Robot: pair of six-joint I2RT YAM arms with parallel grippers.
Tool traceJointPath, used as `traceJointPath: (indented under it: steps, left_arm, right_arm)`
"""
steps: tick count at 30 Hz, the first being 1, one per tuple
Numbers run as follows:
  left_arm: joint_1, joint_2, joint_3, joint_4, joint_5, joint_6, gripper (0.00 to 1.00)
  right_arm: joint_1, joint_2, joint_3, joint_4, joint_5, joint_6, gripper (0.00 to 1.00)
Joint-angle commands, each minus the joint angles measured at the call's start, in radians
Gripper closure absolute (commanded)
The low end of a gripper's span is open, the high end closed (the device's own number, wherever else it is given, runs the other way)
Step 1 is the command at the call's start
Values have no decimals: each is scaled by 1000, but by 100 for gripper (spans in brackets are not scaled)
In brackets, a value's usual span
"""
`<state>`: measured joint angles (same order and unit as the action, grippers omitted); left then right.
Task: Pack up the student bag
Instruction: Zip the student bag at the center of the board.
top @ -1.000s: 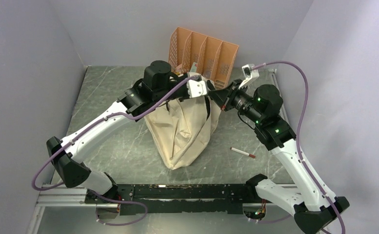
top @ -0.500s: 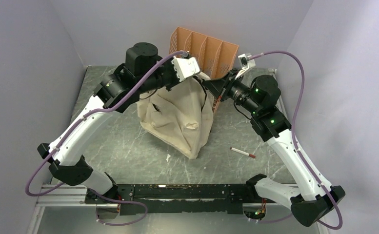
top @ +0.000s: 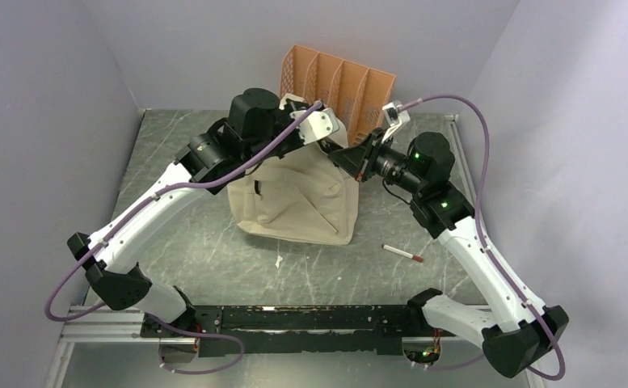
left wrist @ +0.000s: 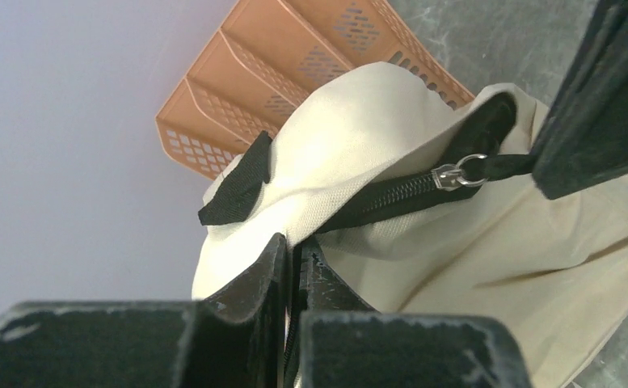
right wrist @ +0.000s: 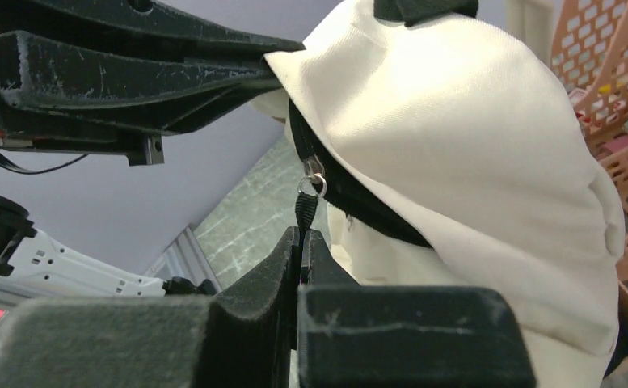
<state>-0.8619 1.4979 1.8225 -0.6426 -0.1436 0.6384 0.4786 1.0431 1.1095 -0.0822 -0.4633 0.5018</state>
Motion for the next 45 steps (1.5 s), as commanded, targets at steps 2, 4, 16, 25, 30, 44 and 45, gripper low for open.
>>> traceJointPath:
  steps: [2,4,16,25,30,44,45]
  left_arm:
    - [5,-17,-30,89,-145,22,95]
    - [7,-7,-25,94,-167,24,95]
    - [18,20,49,194,-292,-4,95]
    - [19,25,120,243,-333,-4,95]
    - [19,17,150,249,-305,-16,95]
    - [19,-229,-148,218,247,-39,81]
    - [18,-243,-181,224,265,-37,74]
  right_arm:
    - [-1,-87,-53,-126,1,-48,100]
    - [-1,-107,-79,-170,22,-63,100]
    - [-1,-199,-300,-255,158,-74,100]
    - [-1,-222,-428,-228,209,-53,100]
    - [-1,-225,-493,-201,243,-26,100]
    - [-1,-313,-406,6,309,-53,100]
    - [-1,-317,-392,16,308,-61,100]
